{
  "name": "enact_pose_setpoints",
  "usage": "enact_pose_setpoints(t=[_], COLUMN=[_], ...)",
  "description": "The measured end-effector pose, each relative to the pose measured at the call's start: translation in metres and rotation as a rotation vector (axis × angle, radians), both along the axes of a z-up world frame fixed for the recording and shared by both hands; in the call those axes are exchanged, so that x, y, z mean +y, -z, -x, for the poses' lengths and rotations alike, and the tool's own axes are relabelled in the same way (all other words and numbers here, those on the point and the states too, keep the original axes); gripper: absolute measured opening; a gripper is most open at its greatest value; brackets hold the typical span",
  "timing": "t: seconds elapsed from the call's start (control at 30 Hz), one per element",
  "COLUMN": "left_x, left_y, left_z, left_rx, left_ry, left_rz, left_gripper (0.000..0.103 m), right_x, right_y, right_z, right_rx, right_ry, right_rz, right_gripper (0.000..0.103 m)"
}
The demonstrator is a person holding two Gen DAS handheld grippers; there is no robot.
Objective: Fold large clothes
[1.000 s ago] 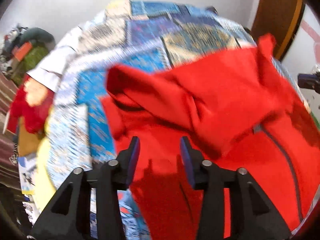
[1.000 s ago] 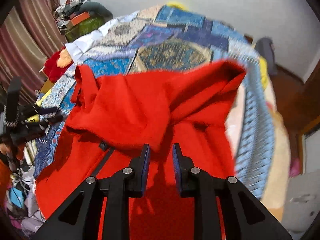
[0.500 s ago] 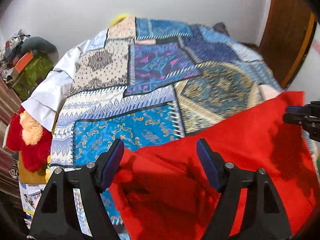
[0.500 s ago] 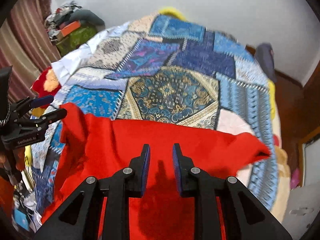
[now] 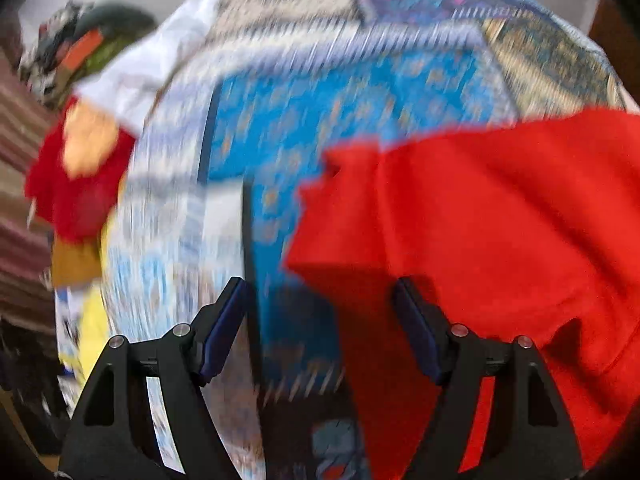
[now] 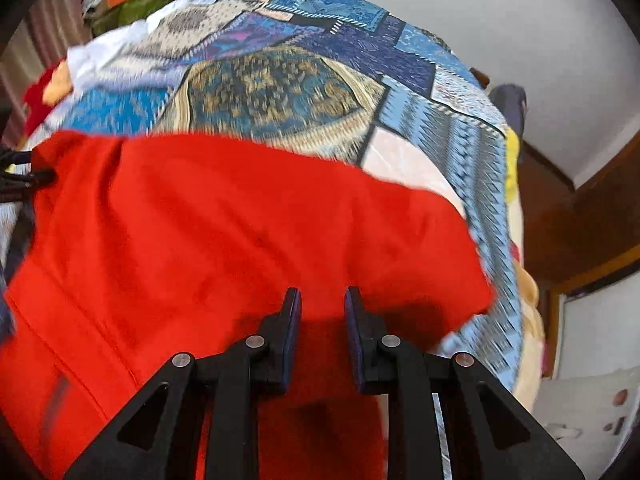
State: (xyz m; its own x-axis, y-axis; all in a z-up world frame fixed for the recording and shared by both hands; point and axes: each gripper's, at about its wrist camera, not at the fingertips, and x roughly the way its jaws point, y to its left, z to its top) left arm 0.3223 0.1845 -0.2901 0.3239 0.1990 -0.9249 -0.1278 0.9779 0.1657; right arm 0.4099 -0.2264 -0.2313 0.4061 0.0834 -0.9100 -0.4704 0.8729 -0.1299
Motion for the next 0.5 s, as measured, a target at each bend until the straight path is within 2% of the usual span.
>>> enact_pose_setpoints(t=[0.13,0.23,0.37,0.5], left_x=[-0.006,-0.016,-0.038,-0.061], left_y=[-0.004,-0.022,-0.067,-0.097], left_z=[0.035,0.049,0.054,0.037], left_rx=[-0.026,-0.049,-0.156,-0.236], left_ry=[0.031,0.057,0.097,0.121], left_rz=[-0.032,-0.026,-0.004,0.042], left_gripper=[0.074,0.074,0.075,0.083], right_x=[-0.018,-0.028,-0.031,-0.01], right_y=[0.001,-0.01,-0.044,-0.073], right_z=[0.017,0.025,0.035,0.047], right_rx=[0.011,-0.005,-0.031,-0.075], right_ry=[0.025,0.063,0.086,0.048], right_rz=[0.039,0.063,-0.031,-0.11], right_gripper=[0.018,0.018,0.018,0.018])
